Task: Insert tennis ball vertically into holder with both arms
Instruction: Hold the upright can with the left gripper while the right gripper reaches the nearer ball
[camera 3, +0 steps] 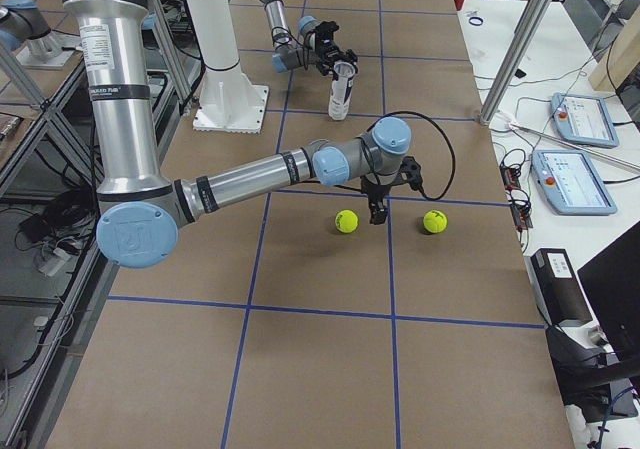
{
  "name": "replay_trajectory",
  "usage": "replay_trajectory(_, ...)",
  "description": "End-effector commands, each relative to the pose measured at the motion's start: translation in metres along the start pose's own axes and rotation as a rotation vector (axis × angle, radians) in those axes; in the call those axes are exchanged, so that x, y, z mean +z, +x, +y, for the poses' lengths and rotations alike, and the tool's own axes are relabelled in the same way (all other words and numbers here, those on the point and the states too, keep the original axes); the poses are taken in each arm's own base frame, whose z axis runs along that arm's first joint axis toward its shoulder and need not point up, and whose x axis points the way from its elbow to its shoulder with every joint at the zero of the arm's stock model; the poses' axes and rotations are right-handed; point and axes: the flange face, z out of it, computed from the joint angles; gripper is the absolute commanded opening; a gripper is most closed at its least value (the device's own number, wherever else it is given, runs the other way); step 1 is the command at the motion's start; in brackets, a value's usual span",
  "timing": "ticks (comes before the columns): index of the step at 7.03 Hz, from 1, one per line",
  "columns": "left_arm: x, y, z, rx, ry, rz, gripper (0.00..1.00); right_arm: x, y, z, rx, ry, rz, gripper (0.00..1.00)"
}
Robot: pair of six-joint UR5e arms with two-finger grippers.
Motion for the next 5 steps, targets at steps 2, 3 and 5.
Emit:
replay_trajectory(2, 0.0, 0.0, 0.0, 0.0, 0.001, 0.0, 0.78, 0.062, -0.034, 0.004, 0.016, -0.038, 0.073, 1.0)
replay_trajectory(3, 0.001, 0.0, -0.001, -0.001, 0.002, 0.0, 0.78, 0.086, -0.04, 0.005, 0.017, -0.016, 0.086, 1.0)
replay_trajectory(5, 0.001, 0.0, -0.001, -0.001, 0.002, 0.0, 0.8, 0.125, -0.038, 0.018, 0.013, -0.005, 0.072, 1.0)
